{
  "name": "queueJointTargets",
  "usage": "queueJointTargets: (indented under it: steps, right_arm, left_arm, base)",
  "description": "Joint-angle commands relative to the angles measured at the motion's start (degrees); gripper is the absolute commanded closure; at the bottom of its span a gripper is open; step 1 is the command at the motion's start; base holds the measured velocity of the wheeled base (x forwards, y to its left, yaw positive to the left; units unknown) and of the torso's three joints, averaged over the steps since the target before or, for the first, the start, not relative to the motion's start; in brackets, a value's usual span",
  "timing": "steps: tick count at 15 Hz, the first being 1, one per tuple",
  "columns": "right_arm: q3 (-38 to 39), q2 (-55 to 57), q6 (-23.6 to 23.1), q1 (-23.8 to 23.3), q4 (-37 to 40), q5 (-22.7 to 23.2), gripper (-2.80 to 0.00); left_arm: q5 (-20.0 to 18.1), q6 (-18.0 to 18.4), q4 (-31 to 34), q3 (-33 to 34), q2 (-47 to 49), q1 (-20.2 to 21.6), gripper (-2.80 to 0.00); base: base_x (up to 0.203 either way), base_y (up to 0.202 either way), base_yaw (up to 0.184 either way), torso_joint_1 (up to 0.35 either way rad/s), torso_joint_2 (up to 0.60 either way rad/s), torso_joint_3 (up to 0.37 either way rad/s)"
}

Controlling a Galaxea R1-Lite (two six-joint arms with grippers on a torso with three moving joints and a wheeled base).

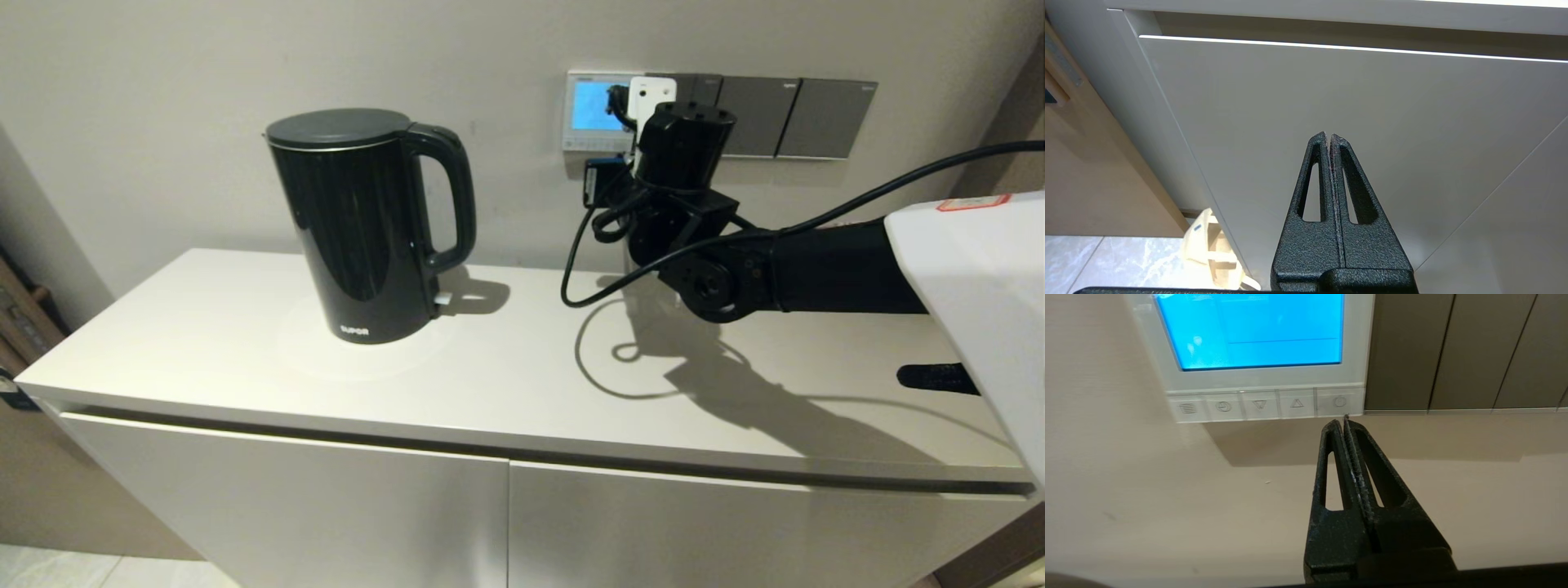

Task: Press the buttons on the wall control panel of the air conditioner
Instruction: Turn on the central air conditioner

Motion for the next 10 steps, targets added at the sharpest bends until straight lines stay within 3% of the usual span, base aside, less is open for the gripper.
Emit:
queueJointTargets:
  steps: [1, 10]
  right_arm:
    - [-0.02, 0.20, -0.07, -0.23, -0.26, 0.08, 0.00]
    - [1.39, -0.37, 0.02, 0.10, -0.93, 0.10, 0.00]
  left_arm:
    - [0.01, 0.00, 0.02, 0.01, -0.02, 0.00, 0.00]
    - [-0.07, 0.00, 0.02, 0.02, -0.02, 0.00, 0.00]
  base:
    - [0.000, 0.000, 0.000, 0.000, 0.00, 0.000]
    - [0.000, 0.000, 0.000, 0.000, 0.00, 0.000]
